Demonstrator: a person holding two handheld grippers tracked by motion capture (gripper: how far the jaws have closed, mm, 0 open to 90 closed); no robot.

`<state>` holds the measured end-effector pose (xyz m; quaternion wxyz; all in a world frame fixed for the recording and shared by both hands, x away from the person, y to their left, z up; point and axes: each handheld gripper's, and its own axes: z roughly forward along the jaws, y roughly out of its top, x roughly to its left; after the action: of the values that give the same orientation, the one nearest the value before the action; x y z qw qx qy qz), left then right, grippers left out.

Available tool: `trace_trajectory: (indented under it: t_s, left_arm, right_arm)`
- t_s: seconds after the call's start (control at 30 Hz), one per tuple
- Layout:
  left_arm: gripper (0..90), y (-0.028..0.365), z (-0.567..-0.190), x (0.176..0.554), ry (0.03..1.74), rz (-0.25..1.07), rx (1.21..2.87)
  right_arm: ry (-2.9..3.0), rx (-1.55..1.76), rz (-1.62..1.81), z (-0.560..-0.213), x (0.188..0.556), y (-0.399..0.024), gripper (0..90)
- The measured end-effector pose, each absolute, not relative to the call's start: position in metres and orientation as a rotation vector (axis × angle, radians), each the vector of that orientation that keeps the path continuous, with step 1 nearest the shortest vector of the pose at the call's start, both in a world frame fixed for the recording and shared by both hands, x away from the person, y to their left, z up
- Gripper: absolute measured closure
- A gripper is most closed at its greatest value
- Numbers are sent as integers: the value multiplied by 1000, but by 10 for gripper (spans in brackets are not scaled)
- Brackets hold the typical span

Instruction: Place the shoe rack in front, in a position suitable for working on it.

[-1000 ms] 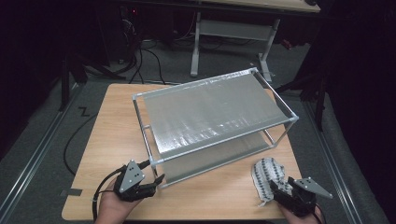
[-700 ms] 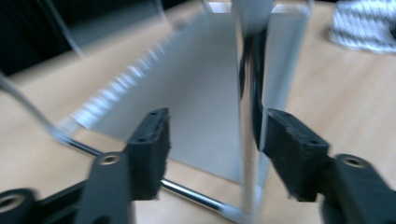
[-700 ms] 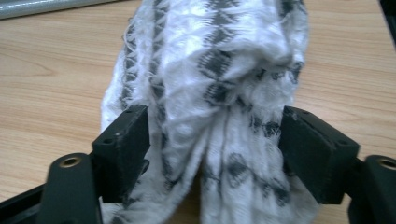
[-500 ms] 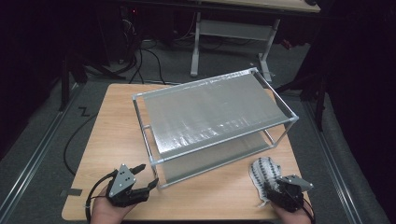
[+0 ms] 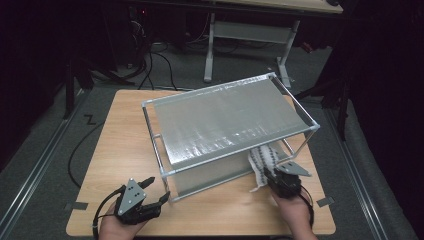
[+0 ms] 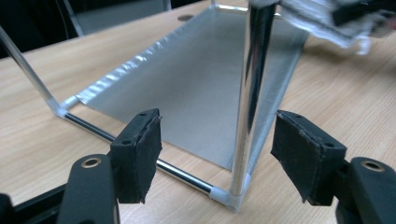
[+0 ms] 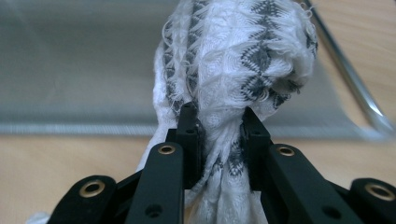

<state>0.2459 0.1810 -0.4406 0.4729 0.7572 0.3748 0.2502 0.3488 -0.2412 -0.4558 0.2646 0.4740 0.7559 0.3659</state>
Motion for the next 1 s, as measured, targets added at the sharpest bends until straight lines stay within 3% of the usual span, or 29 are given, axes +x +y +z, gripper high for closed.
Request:
trace_trajectory:
  t_s: [0.2, 0.4, 0.67, 0.77, 1.0]
  left_arm:
    - [365, 172, -447, 257, 888, 622, 1894]
    - [575, 163, -453, 254, 833, 651, 1925]
    - [764, 154, -455, 241, 769, 641, 1984]
    - [783, 148, -454, 236, 760, 576, 1981]
    - [783, 138, -455, 230, 739, 583, 1988]
  right_arm:
    - [2092, 1286, 957, -474, 392, -196, 743]
    - [2164, 1311, 863, -495, 403, -188, 745]
    - [2156, 1307, 835, -493, 386, -201, 743]
    - [2151, 1317, 837, -493, 380, -209, 742]
    - [2126, 1297, 890, -488, 363, -214, 737]
